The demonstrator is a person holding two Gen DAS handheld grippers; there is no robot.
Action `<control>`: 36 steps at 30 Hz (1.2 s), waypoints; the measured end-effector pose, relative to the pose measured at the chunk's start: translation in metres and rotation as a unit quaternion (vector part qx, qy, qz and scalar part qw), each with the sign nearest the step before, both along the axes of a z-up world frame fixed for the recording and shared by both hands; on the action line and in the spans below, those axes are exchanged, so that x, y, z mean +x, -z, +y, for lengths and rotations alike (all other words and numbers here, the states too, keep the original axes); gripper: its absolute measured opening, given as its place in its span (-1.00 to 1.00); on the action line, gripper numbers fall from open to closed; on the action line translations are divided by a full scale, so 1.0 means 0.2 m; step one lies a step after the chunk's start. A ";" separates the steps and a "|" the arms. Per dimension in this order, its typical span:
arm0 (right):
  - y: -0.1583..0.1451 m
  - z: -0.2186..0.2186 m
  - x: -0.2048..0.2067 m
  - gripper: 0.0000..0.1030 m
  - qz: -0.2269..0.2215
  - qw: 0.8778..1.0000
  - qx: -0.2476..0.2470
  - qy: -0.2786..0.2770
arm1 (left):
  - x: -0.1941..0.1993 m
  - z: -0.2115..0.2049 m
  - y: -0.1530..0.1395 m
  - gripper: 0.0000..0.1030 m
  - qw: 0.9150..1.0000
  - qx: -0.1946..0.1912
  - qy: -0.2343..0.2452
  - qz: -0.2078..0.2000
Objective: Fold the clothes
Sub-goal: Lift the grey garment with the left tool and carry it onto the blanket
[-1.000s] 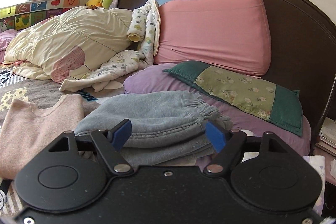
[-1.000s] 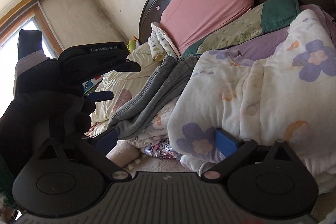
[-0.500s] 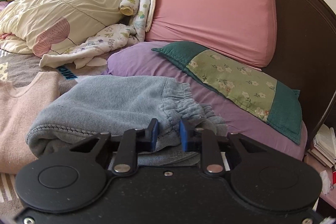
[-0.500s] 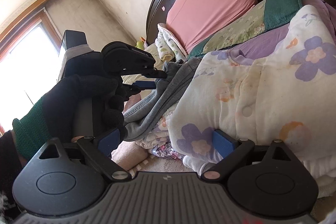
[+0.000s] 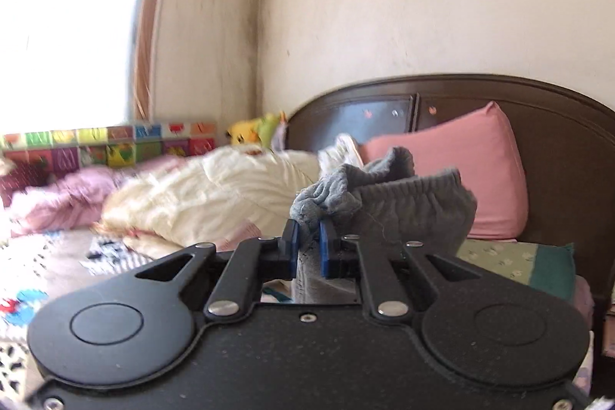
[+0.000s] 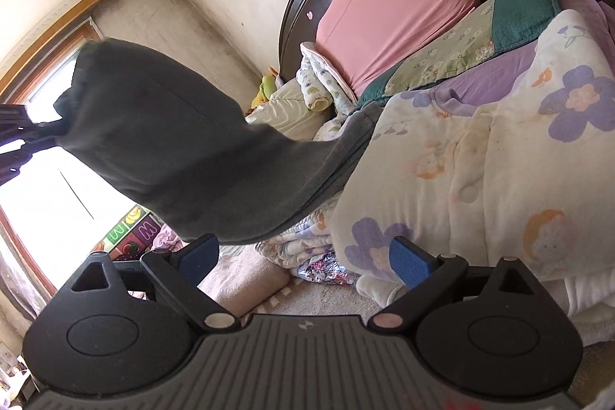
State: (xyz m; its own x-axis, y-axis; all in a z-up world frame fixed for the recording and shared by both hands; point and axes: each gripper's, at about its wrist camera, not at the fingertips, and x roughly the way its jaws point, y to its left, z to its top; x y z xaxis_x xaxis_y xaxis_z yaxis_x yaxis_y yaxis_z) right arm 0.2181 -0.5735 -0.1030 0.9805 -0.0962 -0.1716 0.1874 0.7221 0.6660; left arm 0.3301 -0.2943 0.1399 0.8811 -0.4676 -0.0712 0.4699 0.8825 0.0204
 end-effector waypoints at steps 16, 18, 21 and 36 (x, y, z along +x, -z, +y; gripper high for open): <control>-0.11 0.51 -0.01 0.82 -0.063 0.985 -0.030 -0.159 | -0.62 0.68 -0.43 -0.85 0.986 0.043 -0.132 -0.087; -0.11 0.56 -0.02 0.81 -0.060 0.983 -0.016 -0.172 | -0.65 0.76 -0.39 -0.85 0.984 0.050 -0.151 -0.081; -0.10 0.66 -0.02 0.80 -0.059 0.979 0.011 -0.197 | -0.63 0.90 -0.26 -0.85 0.981 0.072 -0.172 -0.048; -0.05 1.35 -0.09 0.40 0.000 0.911 0.015 -0.412 | -1.10 1.53 0.99 -0.83 0.948 0.059 -0.197 0.244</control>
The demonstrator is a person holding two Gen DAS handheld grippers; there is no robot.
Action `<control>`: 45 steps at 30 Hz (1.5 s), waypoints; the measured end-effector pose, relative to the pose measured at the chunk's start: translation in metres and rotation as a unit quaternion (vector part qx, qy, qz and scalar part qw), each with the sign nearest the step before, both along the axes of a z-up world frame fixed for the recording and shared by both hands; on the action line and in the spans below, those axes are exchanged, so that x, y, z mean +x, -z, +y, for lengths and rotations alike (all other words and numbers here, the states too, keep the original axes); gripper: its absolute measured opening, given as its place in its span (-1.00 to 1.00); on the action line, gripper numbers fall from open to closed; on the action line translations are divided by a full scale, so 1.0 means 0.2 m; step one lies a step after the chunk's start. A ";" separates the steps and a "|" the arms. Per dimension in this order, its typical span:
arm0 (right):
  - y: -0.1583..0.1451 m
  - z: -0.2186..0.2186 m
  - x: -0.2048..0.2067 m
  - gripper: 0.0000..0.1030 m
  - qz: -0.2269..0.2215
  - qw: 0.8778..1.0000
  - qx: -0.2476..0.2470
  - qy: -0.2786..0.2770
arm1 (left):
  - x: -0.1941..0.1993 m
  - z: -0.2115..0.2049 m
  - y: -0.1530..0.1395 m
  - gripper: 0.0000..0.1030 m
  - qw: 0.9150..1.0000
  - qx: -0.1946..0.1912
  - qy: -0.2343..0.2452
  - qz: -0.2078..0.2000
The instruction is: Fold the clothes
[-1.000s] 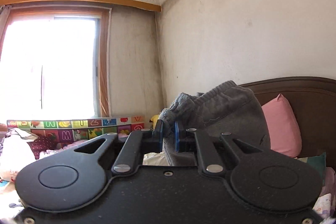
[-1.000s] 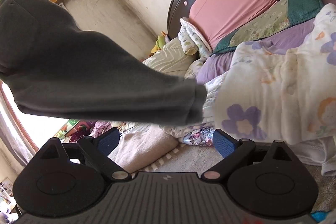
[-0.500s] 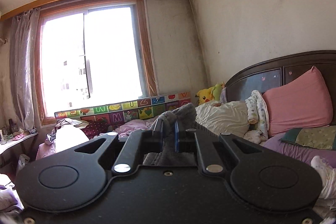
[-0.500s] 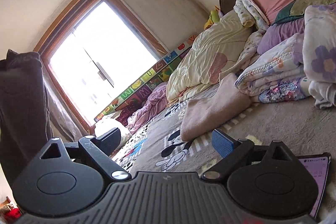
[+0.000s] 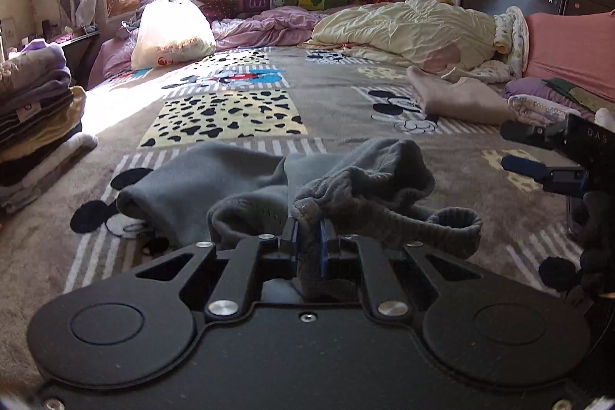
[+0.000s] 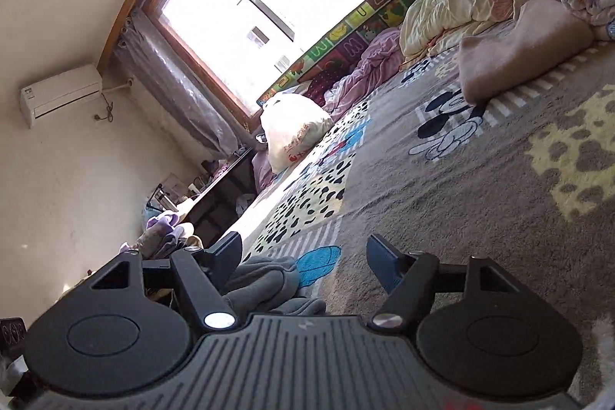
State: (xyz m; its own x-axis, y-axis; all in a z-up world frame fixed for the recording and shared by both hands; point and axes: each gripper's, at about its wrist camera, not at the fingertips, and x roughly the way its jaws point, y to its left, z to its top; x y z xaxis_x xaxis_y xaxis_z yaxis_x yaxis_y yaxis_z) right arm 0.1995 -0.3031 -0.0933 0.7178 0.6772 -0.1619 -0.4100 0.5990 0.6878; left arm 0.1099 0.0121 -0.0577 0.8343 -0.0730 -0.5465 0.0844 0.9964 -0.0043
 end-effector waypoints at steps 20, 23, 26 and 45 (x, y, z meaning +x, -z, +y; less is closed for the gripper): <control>-0.03 0.44 -0.21 0.52 0.068 0.994 -0.013 -0.080 | -0.25 0.39 0.02 0.26 0.977 -0.208 -0.052 -0.020; -0.05 0.52 -0.20 0.10 0.071 0.992 -0.073 -0.073 | -0.24 0.39 0.01 0.34 0.976 -0.209 -0.059 -0.019; -0.07 0.58 -0.19 -0.38 0.070 0.987 -0.136 -0.058 | -0.22 0.36 0.02 0.39 0.980 -0.191 -0.056 -0.012; -0.16 1.22 -0.87 -0.69 -0.268 0.729 -0.509 -0.371 | 0.01 0.76 -0.07 0.43 0.956 -0.270 -0.115 -0.022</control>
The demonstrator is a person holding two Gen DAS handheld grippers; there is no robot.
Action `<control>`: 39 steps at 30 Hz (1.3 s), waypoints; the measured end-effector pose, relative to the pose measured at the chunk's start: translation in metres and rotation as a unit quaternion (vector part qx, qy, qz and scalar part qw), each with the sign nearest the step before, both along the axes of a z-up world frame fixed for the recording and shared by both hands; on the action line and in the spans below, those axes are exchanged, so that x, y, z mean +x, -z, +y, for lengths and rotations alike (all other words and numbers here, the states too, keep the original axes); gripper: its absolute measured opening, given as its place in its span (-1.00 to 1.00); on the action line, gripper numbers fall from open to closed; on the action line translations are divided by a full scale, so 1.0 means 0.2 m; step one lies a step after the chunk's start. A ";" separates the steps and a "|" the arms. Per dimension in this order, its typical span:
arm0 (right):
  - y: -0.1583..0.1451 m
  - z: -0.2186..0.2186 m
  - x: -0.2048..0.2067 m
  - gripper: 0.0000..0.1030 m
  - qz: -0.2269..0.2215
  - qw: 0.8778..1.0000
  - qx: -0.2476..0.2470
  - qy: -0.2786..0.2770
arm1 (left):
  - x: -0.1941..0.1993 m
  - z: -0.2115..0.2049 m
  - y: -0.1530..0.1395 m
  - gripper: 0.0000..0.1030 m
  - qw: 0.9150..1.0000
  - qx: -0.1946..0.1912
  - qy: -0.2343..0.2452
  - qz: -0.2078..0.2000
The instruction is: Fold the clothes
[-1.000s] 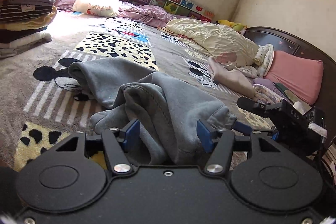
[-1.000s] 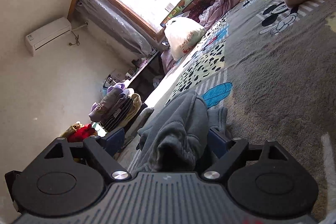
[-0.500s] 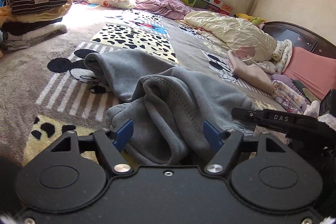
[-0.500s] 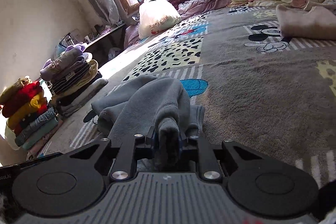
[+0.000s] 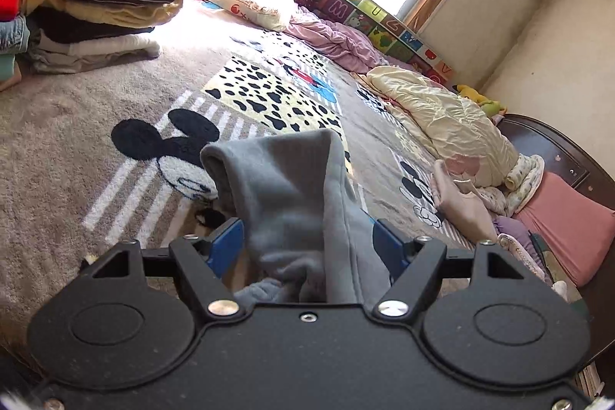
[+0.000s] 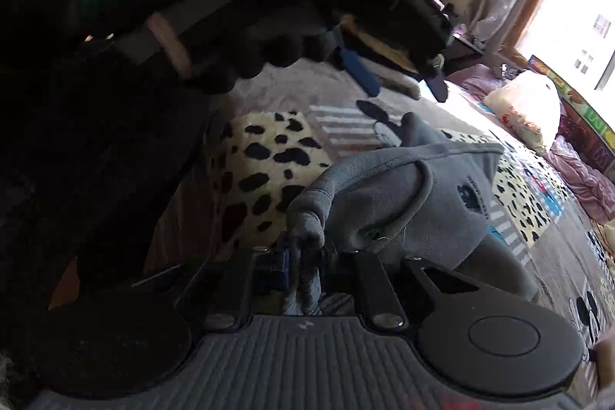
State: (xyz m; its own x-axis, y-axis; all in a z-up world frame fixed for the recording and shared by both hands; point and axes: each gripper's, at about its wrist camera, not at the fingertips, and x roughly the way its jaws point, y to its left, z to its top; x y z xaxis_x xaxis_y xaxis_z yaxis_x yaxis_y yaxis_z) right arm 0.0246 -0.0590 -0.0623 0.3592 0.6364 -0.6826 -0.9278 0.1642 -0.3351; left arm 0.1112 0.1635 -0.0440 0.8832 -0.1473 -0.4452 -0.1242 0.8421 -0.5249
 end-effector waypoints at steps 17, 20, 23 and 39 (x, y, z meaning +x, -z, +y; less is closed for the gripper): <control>-0.16 -0.72 0.42 0.54 0.250 0.852 0.274 0.369 | 0.39 0.14 0.14 0.53 0.996 -0.056 -0.002 0.073; -0.07 -0.79 0.63 0.56 0.317 0.788 0.323 0.418 | 0.36 0.17 0.23 0.53 0.990 -0.070 0.025 0.120; 0.05 -0.79 0.82 0.56 0.383 0.726 0.374 0.432 | 0.33 0.15 0.26 0.59 0.986 -0.065 0.083 0.133; -0.23 -0.23 1.27 -0.47 0.363 0.797 0.358 0.325 | 0.35 -0.07 0.25 -0.21 0.984 -0.031 0.168 -0.053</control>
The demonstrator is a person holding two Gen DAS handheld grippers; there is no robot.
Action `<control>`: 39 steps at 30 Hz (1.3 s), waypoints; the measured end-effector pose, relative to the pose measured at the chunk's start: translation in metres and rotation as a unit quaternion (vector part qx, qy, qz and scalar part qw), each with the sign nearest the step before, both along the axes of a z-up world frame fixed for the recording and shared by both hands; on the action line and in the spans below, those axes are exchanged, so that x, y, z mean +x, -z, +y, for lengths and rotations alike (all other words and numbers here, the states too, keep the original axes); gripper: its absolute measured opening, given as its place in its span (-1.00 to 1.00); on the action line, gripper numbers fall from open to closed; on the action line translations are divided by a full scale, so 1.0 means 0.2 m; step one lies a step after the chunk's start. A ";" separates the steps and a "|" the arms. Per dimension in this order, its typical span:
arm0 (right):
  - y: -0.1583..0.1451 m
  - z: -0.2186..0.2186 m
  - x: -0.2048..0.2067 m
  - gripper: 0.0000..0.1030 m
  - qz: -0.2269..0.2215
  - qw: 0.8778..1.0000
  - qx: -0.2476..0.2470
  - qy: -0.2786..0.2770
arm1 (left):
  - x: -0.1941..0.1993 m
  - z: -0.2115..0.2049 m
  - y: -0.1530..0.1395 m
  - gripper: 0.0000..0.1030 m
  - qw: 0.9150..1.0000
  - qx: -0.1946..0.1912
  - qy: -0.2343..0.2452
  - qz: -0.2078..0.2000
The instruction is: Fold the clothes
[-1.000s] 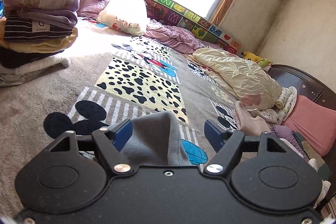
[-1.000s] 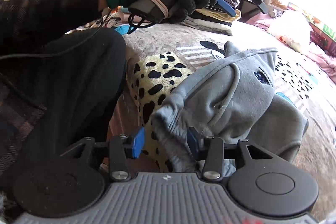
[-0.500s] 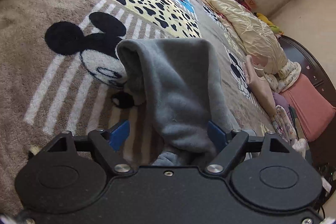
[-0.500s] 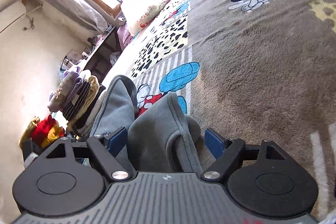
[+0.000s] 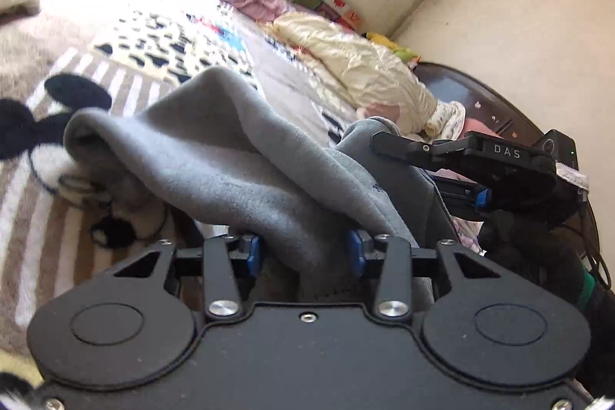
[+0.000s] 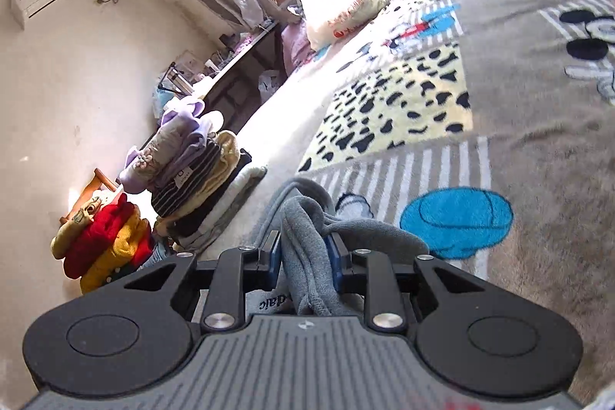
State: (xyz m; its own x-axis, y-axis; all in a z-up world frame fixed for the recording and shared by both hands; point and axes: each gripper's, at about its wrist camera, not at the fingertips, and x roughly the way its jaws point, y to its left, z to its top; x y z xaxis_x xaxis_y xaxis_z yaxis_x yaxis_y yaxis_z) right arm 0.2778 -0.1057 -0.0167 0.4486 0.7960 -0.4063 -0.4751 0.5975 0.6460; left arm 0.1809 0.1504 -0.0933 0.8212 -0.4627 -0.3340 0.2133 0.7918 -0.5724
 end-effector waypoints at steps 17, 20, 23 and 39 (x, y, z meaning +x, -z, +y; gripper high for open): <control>0.13 -0.23 0.06 0.31 -0.014 0.982 -0.119 0.146 | -0.02 0.33 -0.08 0.52 0.993 -0.060 -0.097 0.032; 0.34 -0.36 0.00 0.45 0.085 0.972 0.000 0.220 | 0.01 0.48 -0.01 0.52 0.975 -0.122 -0.177 0.057; 0.54 -0.46 -0.10 0.46 0.183 0.933 0.157 0.267 | 0.04 0.62 0.08 0.52 0.953 -0.184 -0.219 0.105; 0.72 -0.32 0.16 -0.45 0.276 0.856 0.295 0.322 | 0.27 0.60 0.26 -0.06 0.942 -0.224 -0.166 0.188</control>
State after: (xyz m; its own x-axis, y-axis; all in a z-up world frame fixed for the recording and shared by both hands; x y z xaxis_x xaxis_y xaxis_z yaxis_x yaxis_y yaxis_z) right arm 0.3097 -0.1706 -0.1607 0.7411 0.5950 -0.3110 0.3058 0.1133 0.9453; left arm 0.2348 0.2707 -0.1459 0.8076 -0.3660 -0.4624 -0.2877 0.4399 -0.8507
